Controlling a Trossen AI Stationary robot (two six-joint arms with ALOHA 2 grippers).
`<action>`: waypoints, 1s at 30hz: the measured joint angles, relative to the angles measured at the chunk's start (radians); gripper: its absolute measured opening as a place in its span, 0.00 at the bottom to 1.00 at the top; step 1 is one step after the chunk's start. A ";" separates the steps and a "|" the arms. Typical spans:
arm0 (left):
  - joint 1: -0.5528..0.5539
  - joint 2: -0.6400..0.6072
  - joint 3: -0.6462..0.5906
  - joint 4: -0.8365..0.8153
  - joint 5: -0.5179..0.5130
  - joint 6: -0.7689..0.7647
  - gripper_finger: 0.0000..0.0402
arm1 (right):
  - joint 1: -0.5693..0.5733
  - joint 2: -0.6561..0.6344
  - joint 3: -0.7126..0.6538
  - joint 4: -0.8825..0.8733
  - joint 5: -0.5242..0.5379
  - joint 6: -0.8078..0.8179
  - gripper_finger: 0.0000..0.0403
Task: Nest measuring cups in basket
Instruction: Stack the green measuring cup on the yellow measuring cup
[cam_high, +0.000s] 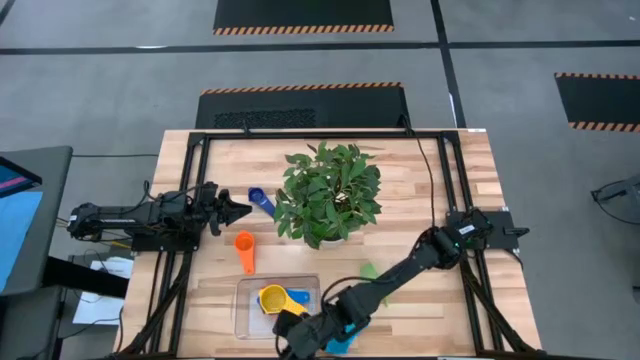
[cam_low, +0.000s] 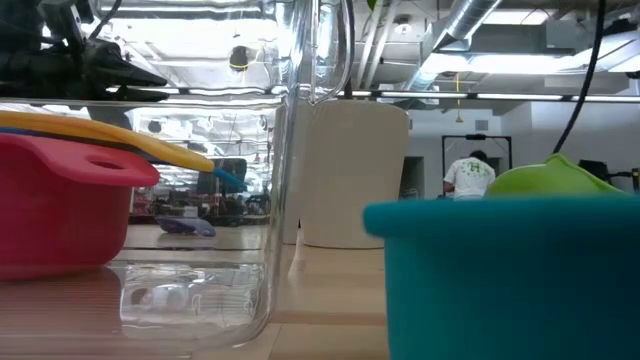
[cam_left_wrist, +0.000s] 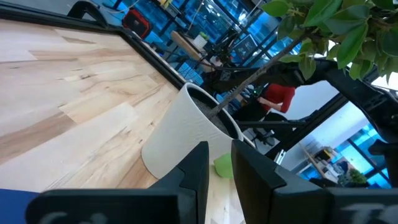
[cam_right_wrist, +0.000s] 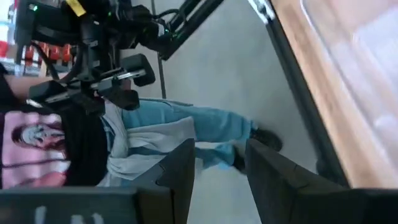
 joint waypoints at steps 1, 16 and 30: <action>0.000 0.000 0.000 0.000 0.000 0.000 0.15 | 0.003 0.000 0.000 -0.001 -0.021 0.019 0.41; 0.000 0.000 0.000 -0.002 0.013 -0.012 0.15 | 0.073 -0.131 -0.005 -0.358 0.012 -0.189 0.41; 0.000 0.000 0.000 -0.001 -0.001 -0.012 0.15 | 0.222 -0.343 -0.042 -1.080 0.852 -0.051 0.41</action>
